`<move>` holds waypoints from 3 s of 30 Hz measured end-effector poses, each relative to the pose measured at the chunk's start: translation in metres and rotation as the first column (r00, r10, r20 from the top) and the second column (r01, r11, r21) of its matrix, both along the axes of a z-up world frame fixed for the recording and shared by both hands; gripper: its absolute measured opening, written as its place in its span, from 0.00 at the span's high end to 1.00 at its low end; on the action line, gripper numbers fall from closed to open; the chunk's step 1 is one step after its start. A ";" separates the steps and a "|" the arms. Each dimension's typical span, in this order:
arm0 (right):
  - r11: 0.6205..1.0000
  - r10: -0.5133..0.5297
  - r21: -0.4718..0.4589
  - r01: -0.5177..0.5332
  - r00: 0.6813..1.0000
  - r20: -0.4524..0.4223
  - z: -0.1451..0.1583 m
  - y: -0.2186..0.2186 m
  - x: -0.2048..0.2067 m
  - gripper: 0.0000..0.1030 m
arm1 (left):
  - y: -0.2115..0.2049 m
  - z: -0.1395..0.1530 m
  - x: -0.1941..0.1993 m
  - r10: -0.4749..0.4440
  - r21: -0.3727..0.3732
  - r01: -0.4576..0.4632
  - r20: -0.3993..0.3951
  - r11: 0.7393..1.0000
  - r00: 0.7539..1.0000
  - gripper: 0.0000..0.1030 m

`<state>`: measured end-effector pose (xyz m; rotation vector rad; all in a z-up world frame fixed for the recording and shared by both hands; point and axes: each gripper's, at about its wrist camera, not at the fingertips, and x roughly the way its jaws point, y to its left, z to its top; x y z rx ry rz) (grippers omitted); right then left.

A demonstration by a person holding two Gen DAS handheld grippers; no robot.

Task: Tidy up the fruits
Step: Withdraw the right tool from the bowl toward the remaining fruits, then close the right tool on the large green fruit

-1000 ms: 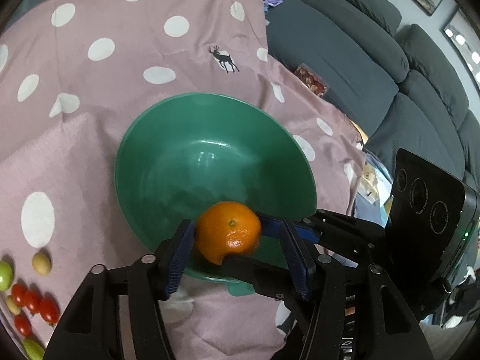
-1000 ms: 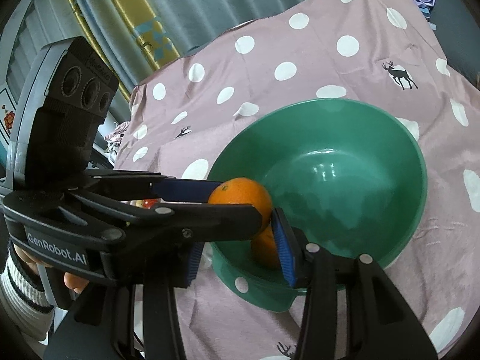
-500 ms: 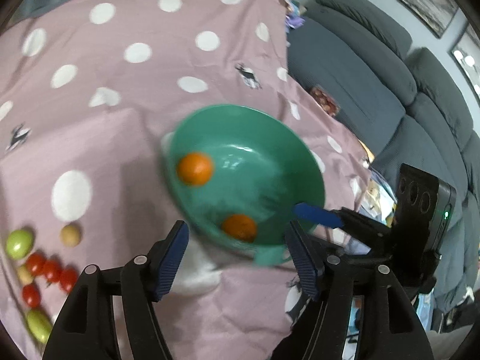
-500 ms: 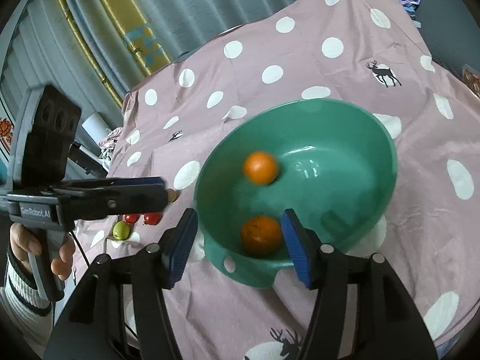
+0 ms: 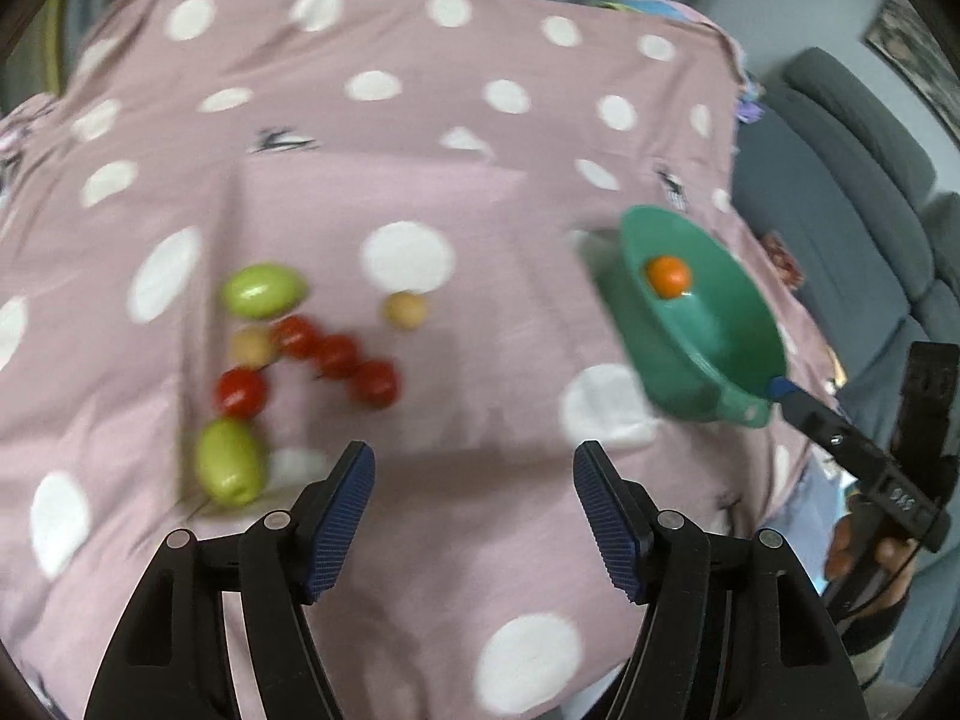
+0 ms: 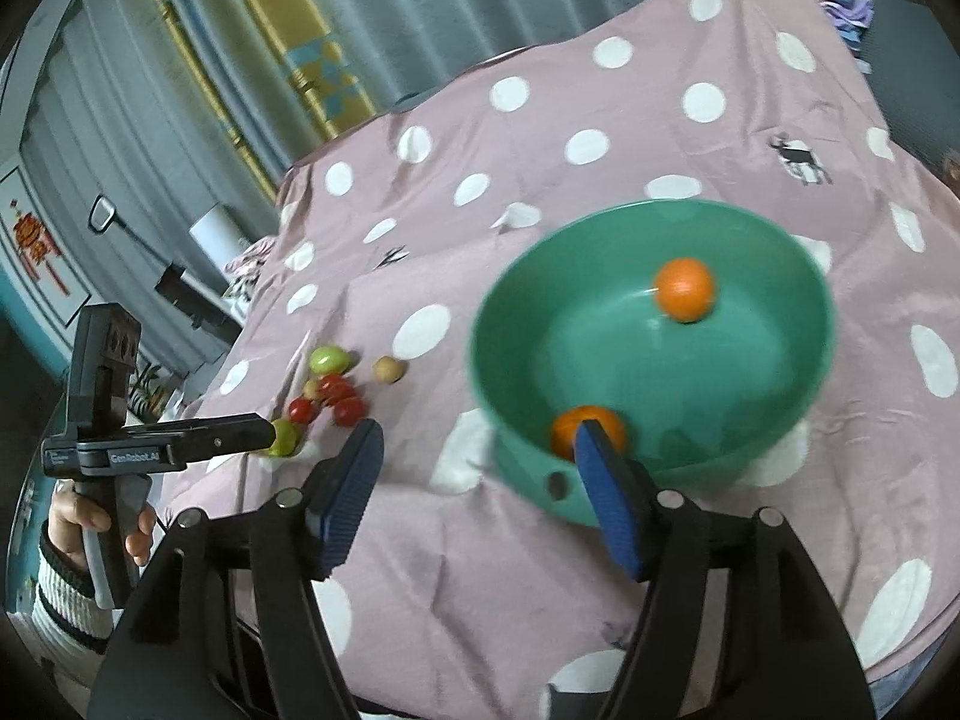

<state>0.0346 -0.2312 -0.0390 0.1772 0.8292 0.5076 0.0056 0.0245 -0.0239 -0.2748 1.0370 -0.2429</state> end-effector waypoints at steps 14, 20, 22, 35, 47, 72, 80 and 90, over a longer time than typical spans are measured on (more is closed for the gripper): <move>0.988 0.144 -0.048 -0.146 0.989 -0.043 -0.013 0.062 -0.014 0.34 | 0.059 -0.022 -0.047 0.113 -0.063 -0.115 -0.027 0.991 0.993 0.33; 0.979 0.188 -0.064 -0.192 0.980 -0.066 -0.019 0.083 -0.016 0.34 | 0.069 -0.027 -0.054 0.126 -0.085 -0.128 -0.027 0.988 0.992 0.33; 0.976 0.201 -0.069 -0.206 0.977 -0.073 -0.021 0.089 -0.016 0.34 | 0.070 -0.028 -0.055 0.126 -0.084 -0.127 -0.025 0.988 0.992 0.33; 0.947 0.294 -0.104 -0.304 0.950 -0.102 -0.029 0.136 -0.009 0.34 | 0.082 -0.020 -0.053 0.137 -0.074 -0.135 0.018 0.988 0.990 0.33; 0.929 0.334 -0.127 -0.347 0.936 -0.112 -0.031 0.163 0.001 0.34 | 0.091 -0.021 -0.045 0.125 -0.080 -0.122 0.029 0.989 0.992 0.33; 0.898 0.425 -0.038 -0.439 0.885 -0.189 -0.063 0.205 0.025 0.34 | 0.101 -0.039 -0.008 0.076 -0.235 -0.085 -0.049 0.968 0.996 0.33; 0.881 0.463 0.002 -0.474 0.860 -0.212 -0.075 0.220 0.032 0.33 | 0.099 -0.051 0.010 0.063 -0.230 -0.093 -0.131 0.969 0.989 0.33; 0.872 0.482 0.040 -0.488 0.843 -0.237 -0.089 0.226 0.039 0.33 | 0.096 -0.053 0.029 0.054 -0.210 -0.095 -0.196 0.973 0.979 0.33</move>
